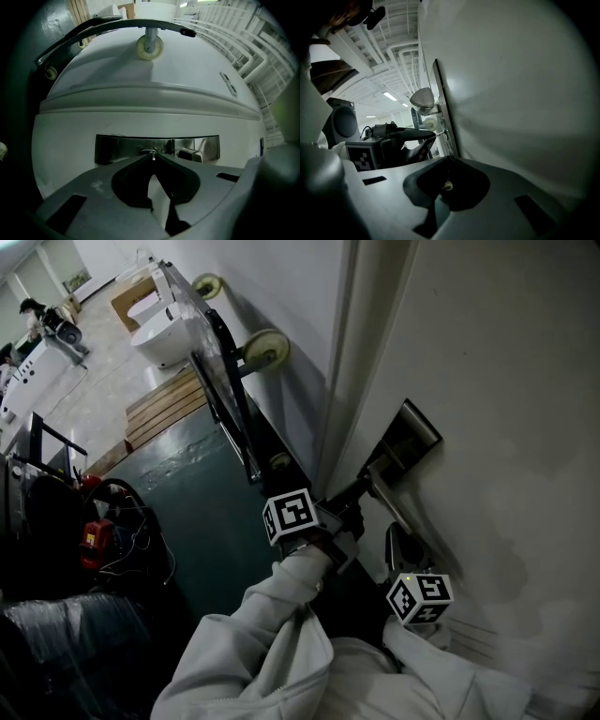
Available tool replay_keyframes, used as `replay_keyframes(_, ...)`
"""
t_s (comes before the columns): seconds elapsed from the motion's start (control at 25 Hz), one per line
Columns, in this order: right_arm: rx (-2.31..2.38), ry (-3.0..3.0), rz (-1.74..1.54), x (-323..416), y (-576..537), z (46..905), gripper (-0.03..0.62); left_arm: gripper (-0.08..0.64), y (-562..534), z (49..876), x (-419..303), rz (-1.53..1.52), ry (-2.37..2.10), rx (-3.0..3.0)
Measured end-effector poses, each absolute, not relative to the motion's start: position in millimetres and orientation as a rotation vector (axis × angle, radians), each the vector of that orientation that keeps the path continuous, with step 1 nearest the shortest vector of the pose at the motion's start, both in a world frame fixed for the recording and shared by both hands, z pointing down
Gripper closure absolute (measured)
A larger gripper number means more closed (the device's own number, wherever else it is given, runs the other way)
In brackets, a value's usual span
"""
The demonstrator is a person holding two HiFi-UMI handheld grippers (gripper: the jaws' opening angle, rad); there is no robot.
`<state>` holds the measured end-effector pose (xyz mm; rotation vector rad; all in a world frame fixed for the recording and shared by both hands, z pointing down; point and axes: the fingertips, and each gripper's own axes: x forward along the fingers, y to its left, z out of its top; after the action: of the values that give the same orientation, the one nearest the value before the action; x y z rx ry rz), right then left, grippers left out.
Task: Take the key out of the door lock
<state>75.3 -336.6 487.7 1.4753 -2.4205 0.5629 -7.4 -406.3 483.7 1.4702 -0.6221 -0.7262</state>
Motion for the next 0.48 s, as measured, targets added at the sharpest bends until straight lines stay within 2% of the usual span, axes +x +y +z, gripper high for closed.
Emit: replay_keyframes(0.48, 1.407, -2.451, 0.548, 59.3, -317.9, 488.5, 0.54, 0.534, -361.9, 486.9, -33.6, -0.733, -0.666, 1.541)
